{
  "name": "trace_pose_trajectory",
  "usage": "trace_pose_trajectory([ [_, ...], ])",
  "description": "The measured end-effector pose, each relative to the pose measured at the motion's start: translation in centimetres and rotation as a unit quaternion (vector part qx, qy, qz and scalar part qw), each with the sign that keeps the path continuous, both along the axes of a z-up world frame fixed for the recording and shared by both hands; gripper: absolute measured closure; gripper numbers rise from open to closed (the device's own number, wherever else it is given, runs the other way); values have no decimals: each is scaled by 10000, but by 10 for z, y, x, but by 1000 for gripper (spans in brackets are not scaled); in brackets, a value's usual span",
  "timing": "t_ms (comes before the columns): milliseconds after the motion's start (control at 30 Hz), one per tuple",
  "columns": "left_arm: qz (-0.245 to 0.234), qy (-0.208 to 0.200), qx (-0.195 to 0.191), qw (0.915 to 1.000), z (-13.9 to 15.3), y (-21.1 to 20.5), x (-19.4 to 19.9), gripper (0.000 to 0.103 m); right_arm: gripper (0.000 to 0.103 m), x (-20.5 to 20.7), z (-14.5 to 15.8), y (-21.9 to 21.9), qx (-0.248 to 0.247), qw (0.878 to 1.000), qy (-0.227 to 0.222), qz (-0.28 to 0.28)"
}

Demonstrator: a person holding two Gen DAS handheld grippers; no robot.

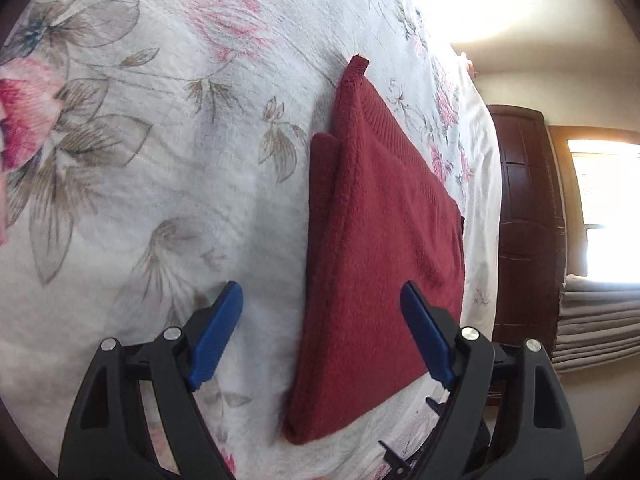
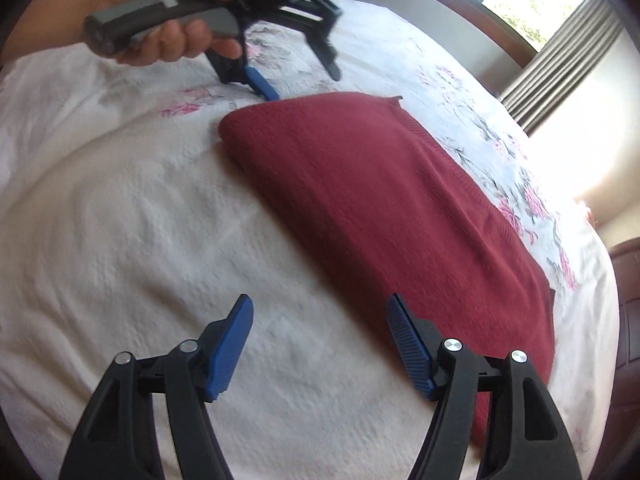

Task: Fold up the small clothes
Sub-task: 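Grasp the sweater side edge with the left gripper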

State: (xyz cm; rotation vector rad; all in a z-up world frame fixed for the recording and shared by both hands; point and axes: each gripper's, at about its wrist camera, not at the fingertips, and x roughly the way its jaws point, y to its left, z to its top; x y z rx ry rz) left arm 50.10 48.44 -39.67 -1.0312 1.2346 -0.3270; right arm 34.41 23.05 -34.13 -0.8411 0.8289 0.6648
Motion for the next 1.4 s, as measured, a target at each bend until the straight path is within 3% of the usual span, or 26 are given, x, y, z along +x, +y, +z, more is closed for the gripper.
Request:
trace_pose_trajectory([
  [100,-116,-19,-251,9996,-9,-6,23,23,33,4,-8,16,-25,10000,-26,83],
  [300,-251,-101,-376,9989,-21,-14,57,23,33,10,-14,40,23,9996,-151,240],
  [733,-636,-227,-457,9967,-26,-31,98,23,29,22,-30,65,-135,9980,-502,365],
  [1133,-841,-38,-322,9959,-27,-33,107,24,29,12,-42,113,-414,9893,-1351,357],
  [1300,-833,167,-200,9962,-34,-25,107,52,36,13,-43,123,-437,9855,-1588,415],
  [1400,-799,174,-304,9962,-37,-21,108,53,47,9,-43,125,-345,9864,-1562,380],
])
